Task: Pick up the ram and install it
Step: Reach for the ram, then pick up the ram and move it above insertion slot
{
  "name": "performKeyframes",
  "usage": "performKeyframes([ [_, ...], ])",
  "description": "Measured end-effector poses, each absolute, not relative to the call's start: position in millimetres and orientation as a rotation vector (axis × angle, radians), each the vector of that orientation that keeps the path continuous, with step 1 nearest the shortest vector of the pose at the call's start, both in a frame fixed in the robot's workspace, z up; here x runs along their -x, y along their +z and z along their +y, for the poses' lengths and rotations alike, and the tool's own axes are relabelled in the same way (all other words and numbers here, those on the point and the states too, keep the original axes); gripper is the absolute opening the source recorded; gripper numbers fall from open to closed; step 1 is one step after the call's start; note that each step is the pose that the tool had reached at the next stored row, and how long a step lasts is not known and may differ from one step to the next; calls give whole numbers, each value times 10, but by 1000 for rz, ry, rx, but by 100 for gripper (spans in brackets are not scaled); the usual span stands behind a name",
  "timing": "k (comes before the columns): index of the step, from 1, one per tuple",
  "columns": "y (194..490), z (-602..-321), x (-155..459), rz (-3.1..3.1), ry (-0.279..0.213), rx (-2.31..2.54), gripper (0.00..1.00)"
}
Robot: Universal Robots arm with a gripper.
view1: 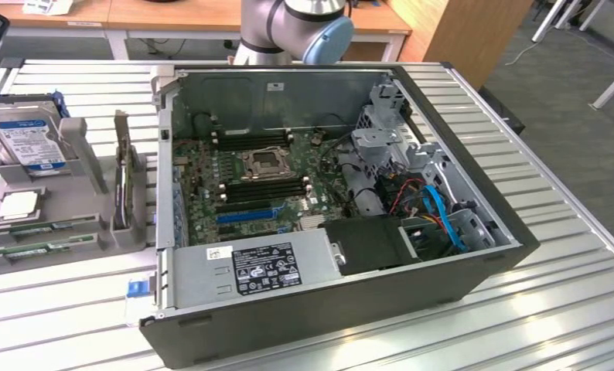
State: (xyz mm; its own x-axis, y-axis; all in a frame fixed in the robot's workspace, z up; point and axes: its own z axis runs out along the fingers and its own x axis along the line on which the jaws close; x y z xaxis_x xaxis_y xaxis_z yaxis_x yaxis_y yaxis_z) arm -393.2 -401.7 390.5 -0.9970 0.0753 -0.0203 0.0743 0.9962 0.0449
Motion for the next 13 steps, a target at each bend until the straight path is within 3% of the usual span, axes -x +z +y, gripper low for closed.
performKeyframes([
  [13,3905,-4105,3932,3117,69,-117,14],
])
